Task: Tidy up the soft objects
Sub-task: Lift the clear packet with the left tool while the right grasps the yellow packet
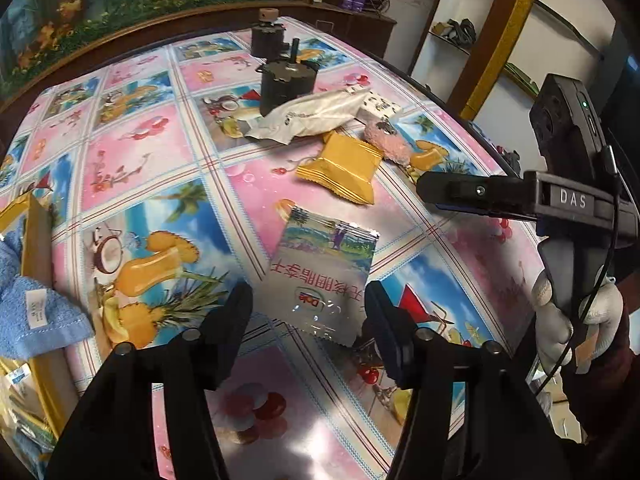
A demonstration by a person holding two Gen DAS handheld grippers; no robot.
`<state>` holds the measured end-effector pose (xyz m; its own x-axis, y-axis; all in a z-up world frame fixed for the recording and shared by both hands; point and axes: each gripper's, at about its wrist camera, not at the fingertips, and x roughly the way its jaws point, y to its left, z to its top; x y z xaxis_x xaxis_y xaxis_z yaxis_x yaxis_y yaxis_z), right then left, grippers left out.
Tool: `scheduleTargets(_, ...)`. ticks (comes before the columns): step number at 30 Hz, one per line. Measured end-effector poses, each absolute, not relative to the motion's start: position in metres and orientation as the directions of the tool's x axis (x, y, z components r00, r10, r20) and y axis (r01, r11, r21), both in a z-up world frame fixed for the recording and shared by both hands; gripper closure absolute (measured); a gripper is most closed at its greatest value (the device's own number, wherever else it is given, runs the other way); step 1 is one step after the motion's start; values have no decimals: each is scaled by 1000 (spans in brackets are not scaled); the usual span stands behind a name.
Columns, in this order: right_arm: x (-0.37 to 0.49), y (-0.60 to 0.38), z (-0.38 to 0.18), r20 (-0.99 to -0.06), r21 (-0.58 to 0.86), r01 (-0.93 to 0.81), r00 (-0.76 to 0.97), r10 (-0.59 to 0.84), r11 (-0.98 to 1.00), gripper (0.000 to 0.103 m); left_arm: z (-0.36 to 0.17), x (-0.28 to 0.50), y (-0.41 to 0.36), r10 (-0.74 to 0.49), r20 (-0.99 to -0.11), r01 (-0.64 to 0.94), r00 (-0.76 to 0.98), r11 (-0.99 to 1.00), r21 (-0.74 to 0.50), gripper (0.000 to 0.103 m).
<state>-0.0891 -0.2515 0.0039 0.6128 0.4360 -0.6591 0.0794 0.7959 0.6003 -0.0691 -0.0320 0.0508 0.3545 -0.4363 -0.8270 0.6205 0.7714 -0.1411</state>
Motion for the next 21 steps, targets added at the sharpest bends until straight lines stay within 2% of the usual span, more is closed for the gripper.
scheduleTargets(1, -81, -248, 5, -654, 615, 77, 606, 453, 785, 21, 50, -70, -33, -433, -819, 609, 377, 782, -133, 32)
scheduleTargets(2, -73, -245, 7, -654, 620, 77, 601, 460, 781, 21, 49, -71, -35, -433, -814, 603, 388, 787, -130, 30)
scheduleTargets(4, -58, -236, 10, -669, 602, 85, 596, 444, 794, 21, 43, -72, -47, -413, -814, 612, 408, 786, -92, 30)
scheduleTargets(8, -28, -227, 5, -739, 547, 168, 557, 379, 820, 21, 25, -70, -74, -338, -814, 648, 473, 759, 61, 28)
scheduleTargets(10, -17, -226, 2, -767, 526, 207, 535, 354, 825, 21, 14, -71, -80, -343, -827, 671, 446, 739, 56, 28)
scheduleTargets(11, -13, -224, 2, -779, 511, 217, 526, 341, 832, 21, 14, -71, -79, -376, -827, 681, 418, 732, 11, 28)
scheduleTargets(13, -4, -221, 1, -805, 473, 222, 502, 316, 853, 21, 15, -70, -76, -382, -824, 671, 417, 741, -4, 43)
scheduleTargets(16, 4, -214, 0, -843, 393, 196, 468, 267, 898, 19, 18, -64, -62, -402, -824, 636, 400, 769, -66, 49)
scheduleTargets(18, 7, -208, -1, -857, 342, 166, 459, 234, 925, 28, 19, -60, -50, -415, -821, 603, 392, 790, -112, 50)
scheduleTargets(19, 7, -207, -1, -859, 325, 155, 460, 223, 933, 50, 20, -60, -45, -427, -819, 588, 383, 797, -140, 50)
scheduleTargets(21, 4, -206, -2, -853, 340, 131, 461, 246, 931, 52, 24, -64, -35, -446, -811, 566, 380, 805, -177, 50)
